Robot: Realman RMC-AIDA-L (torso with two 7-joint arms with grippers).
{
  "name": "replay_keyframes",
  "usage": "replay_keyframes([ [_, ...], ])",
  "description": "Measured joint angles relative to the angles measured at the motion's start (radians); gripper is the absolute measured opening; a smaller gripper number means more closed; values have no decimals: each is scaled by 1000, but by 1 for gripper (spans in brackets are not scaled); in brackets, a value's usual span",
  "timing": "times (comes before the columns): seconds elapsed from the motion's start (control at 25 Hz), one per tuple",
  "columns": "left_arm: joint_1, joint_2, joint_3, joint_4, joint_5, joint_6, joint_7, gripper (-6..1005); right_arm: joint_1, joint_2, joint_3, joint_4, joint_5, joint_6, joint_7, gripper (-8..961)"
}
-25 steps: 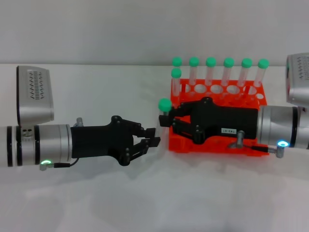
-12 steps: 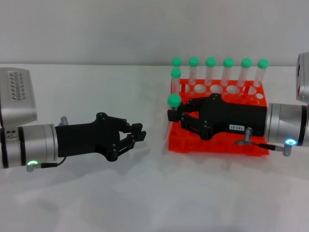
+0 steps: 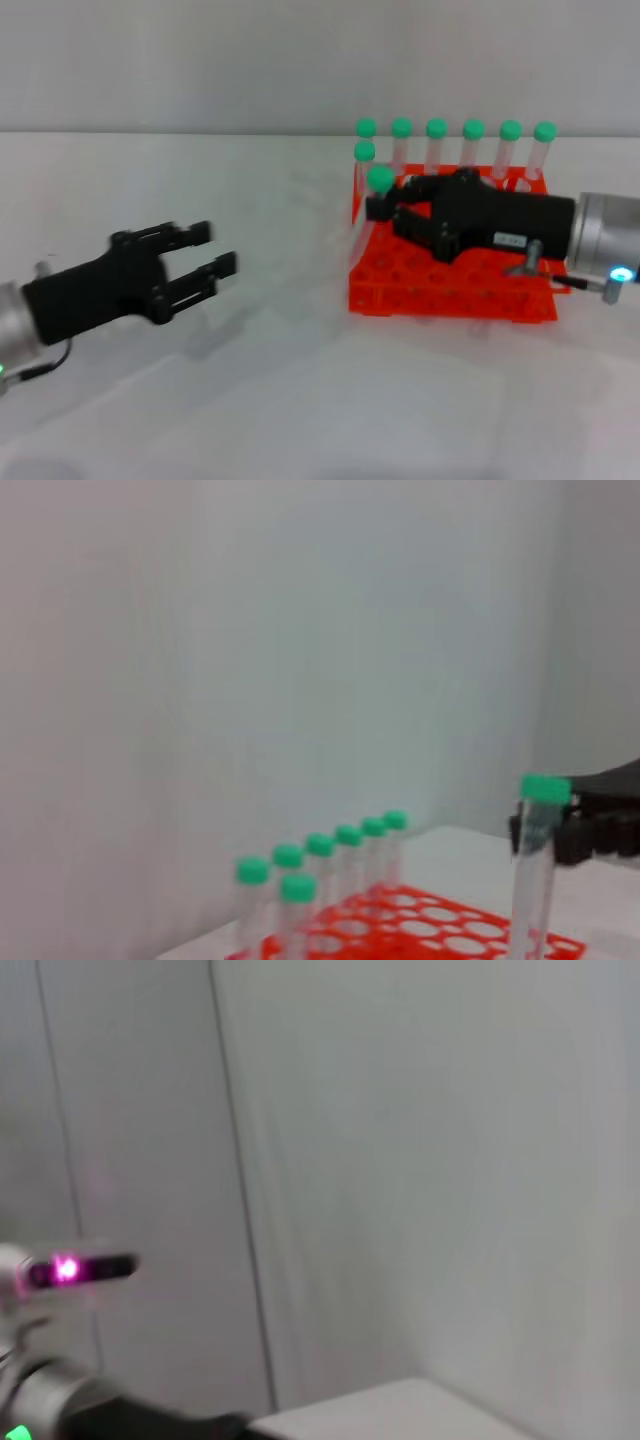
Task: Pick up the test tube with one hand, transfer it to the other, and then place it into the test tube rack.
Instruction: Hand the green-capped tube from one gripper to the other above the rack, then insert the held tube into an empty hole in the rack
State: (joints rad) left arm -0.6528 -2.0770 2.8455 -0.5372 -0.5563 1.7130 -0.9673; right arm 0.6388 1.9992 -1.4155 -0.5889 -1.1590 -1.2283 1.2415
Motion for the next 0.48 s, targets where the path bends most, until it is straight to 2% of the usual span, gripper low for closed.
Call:
replay_keyframes([
  [0.16,100,-3,0,20,-108,-4,36,380,-5,1,63,-6,-1,3,-24,223],
  [0.32,201,-3,0,90,-210,-6,125,570,-5,7,85,-6,-1,62,-71,228],
  [0.48,273,-4,0,158,-280,-14,213,733,1,14,81,-6,4,137,-122,233],
])
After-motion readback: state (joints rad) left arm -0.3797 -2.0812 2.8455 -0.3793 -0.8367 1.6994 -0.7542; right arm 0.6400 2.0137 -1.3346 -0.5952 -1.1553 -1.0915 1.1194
